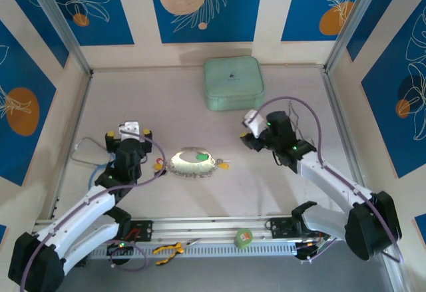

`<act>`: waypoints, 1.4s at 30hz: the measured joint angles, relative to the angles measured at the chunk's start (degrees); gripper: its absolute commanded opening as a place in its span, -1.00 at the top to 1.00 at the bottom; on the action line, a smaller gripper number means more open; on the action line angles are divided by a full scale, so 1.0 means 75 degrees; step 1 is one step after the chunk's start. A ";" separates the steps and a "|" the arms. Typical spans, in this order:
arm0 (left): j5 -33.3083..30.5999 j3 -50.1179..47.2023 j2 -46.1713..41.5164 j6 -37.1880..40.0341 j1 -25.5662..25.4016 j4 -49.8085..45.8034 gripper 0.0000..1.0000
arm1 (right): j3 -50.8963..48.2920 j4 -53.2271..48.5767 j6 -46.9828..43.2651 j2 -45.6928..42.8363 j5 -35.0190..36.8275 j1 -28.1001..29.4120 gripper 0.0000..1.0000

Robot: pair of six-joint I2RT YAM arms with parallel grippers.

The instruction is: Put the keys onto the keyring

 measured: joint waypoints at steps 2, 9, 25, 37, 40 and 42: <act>0.0227 -0.0154 0.0195 0.0233 0.0219 0.0490 -0.97 | -0.0729 0.1008 0.0539 -0.0017 0.0230 -0.0554 0.04; 0.0822 -0.1227 0.1827 0.0793 0.0828 0.2973 -0.97 | -0.2279 0.4246 0.1419 0.1078 0.0513 -0.1915 0.03; 0.3395 -0.1230 0.6091 0.1142 0.2174 0.7699 -1.00 | -0.2381 0.7245 0.1950 0.3223 -0.1064 -0.2987 0.02; 0.3363 -0.0332 0.5974 0.0688 0.2436 0.6668 -1.00 | -0.1894 0.6834 0.2637 0.3232 -0.0973 -0.3348 -0.03; 0.3366 -0.0332 0.5974 0.0632 0.2436 0.6557 -1.00 | -0.1894 0.6770 0.2696 0.3232 -0.0976 -0.3348 -0.04; 0.3471 -0.0303 0.5974 0.0606 0.2463 0.6438 -1.00 | -0.1894 0.6732 0.2699 0.3232 -0.0976 -0.3348 -0.04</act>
